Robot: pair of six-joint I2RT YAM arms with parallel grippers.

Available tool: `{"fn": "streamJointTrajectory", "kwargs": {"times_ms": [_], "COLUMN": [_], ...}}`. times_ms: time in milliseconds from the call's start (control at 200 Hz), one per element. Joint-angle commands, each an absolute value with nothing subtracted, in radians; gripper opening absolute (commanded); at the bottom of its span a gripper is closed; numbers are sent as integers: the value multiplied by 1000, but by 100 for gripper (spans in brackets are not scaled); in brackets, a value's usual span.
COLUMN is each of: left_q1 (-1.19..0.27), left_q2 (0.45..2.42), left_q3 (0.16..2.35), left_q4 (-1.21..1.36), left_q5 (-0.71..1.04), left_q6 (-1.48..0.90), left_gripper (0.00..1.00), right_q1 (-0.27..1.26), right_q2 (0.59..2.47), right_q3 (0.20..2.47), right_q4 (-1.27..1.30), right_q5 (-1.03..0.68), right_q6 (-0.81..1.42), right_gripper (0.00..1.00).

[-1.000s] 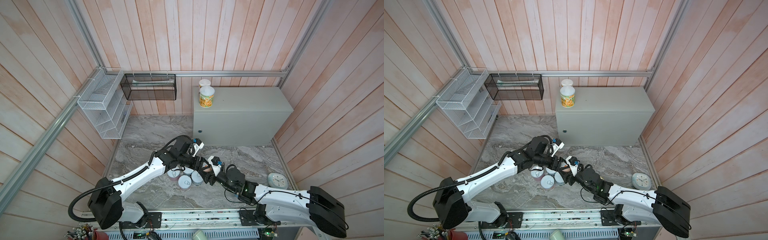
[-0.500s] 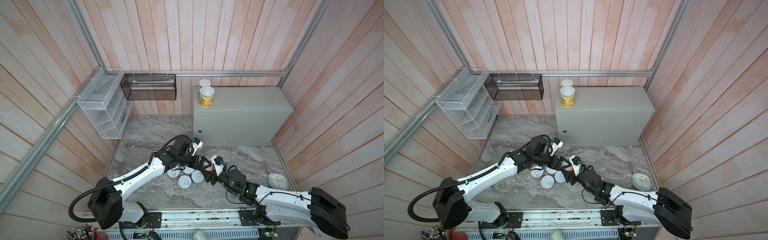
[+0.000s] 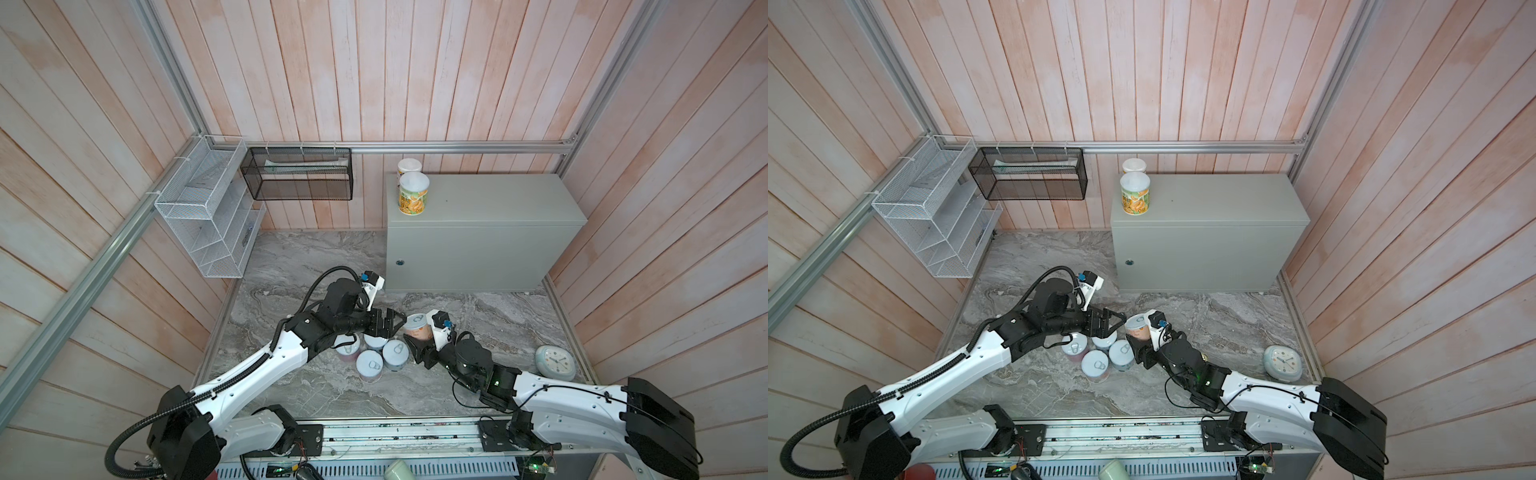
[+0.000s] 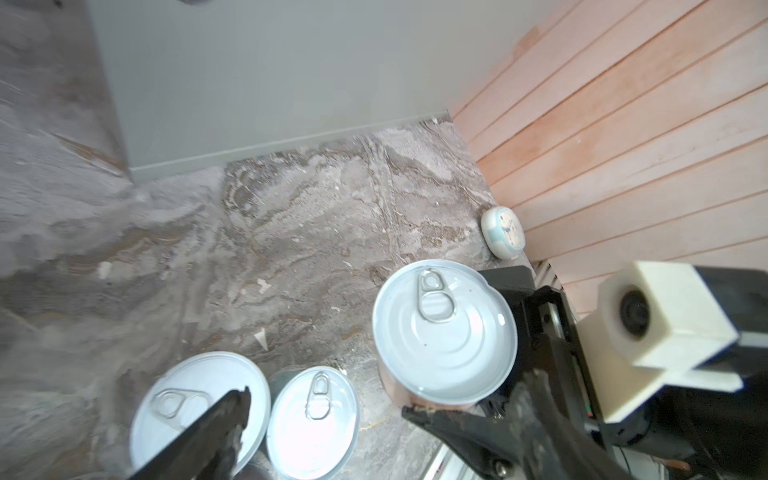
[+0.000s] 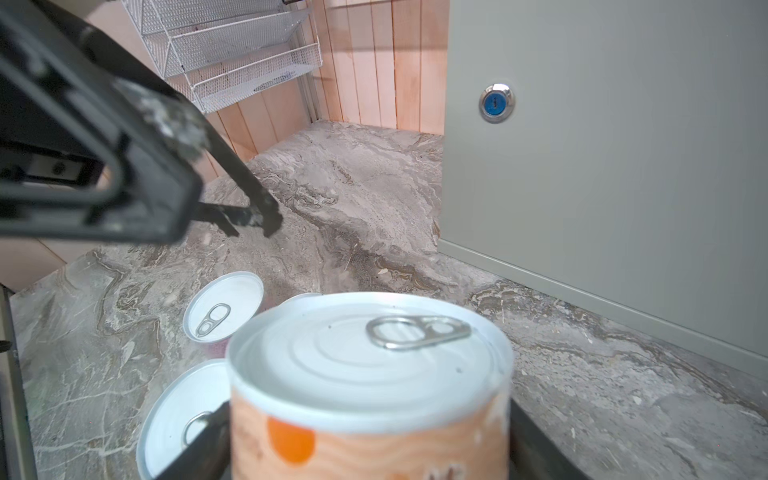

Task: Place and organize the canned foods onto the counter
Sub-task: 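Lift the orange-printed can with right gripper while left arm withdraws, then carry the orange-printed can onto the cabinet top beside the peach canister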

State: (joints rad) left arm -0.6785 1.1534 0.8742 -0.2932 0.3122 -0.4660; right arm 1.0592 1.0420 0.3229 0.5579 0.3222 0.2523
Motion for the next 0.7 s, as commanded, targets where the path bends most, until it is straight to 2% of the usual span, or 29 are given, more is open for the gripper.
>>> {"fn": "streamJointTrajectory", "kwargs": {"times_ms": [0, 265, 415, 695], "left_q1": [-642, -611, -611, -612], "left_q2": [1105, 1066, 1053, 990], "left_q3": [800, 639, 561, 382], "left_q4": [-216, -57, 57, 325], "left_q5": [199, 99, 18, 93], "left_q6": [-456, -428, -398, -292], "left_gripper": [100, 100, 100, 100], "right_q1": [1057, 1055, 1046, 952], "right_q2": [994, 927, 884, 888], "right_q3": [381, 458, 540, 781], "right_q4": [567, 489, 455, 332], "right_q5": [366, 442, 428, 341], "right_q6": [266, 207, 180, 146], "right_gripper": [60, 60, 61, 61]}}
